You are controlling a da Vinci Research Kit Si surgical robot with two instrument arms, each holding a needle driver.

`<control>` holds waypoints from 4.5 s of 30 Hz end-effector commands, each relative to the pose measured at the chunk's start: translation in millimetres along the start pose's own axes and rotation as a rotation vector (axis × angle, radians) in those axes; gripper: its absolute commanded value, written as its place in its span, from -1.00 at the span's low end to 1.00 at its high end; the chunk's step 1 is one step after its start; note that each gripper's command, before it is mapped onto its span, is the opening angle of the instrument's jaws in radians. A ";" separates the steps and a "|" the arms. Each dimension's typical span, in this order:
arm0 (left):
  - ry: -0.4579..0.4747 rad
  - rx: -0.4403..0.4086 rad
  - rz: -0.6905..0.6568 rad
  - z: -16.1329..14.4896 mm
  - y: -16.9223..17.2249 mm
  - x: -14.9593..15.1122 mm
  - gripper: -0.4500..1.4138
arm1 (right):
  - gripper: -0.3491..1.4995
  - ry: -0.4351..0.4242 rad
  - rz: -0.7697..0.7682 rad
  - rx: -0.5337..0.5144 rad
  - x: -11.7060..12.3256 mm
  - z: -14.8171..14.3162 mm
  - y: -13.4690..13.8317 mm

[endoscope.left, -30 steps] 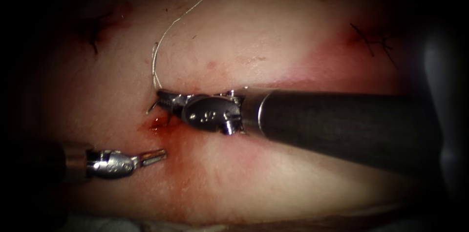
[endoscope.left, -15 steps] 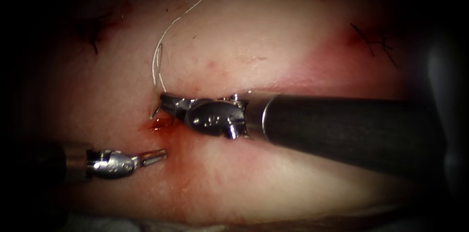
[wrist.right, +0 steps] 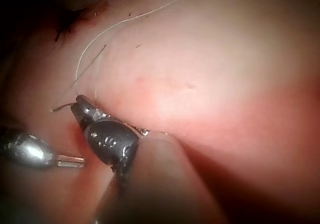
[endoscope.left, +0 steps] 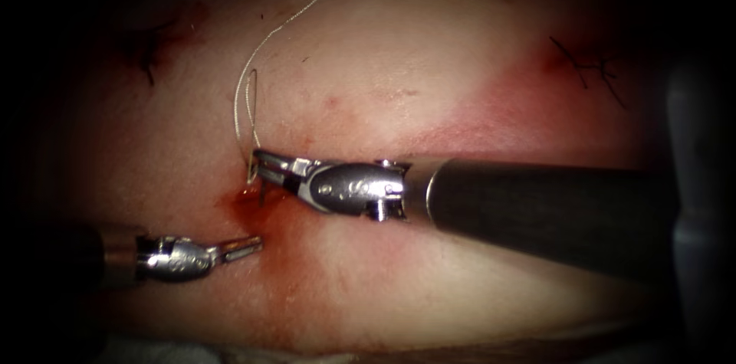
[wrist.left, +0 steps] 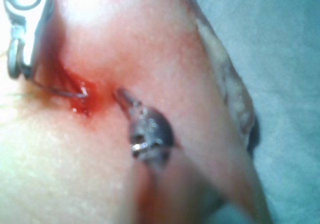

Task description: Wound Closure

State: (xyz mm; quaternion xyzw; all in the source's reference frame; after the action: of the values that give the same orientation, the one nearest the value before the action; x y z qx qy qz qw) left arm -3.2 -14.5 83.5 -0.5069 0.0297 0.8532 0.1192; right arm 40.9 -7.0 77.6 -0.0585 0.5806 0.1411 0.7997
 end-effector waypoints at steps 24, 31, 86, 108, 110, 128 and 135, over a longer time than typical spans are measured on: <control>-0.003 -0.002 0.000 1.3 0.5 -0.6 -0.84 | -1.00 -0.041 0.239 0.077 -0.7 0.7 -2.5; -0.012 -0.003 0.013 1.3 0.4 -0.8 -0.84 | -1.00 -0.051 0.334 0.143 -0.5 0.8 -2.3; -0.026 -0.003 0.045 1.6 0.6 -1.0 -0.93 | -1.00 -0.367 1.192 0.306 -0.3 1.8 -4.0; -0.026 -0.003 0.045 1.5 0.6 -0.9 -0.95 | 0.47 -0.181 0.404 0.464 4.7 -2.6 -0.8; -0.026 -0.003 0.045 1.5 0.6 -0.9 -0.95 | 0.24 -0.109 0.159 0.508 5.4 -3.0 -0.2; -0.029 -0.005 0.051 1.5 0.7 -1.0 -0.96 | 0.15 -0.069 -0.213 0.501 1.8 -0.4 1.9; -0.028 -0.006 0.052 1.4 0.7 -1.0 -0.96 | 0.13 -0.067 -0.207 0.493 2.6 2.3 1.0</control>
State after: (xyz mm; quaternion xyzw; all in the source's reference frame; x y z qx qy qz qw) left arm -3.5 -14.4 84.4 -0.4933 0.0409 0.8636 0.0961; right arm 42.6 -4.6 75.5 0.0828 0.5598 -0.0845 0.8202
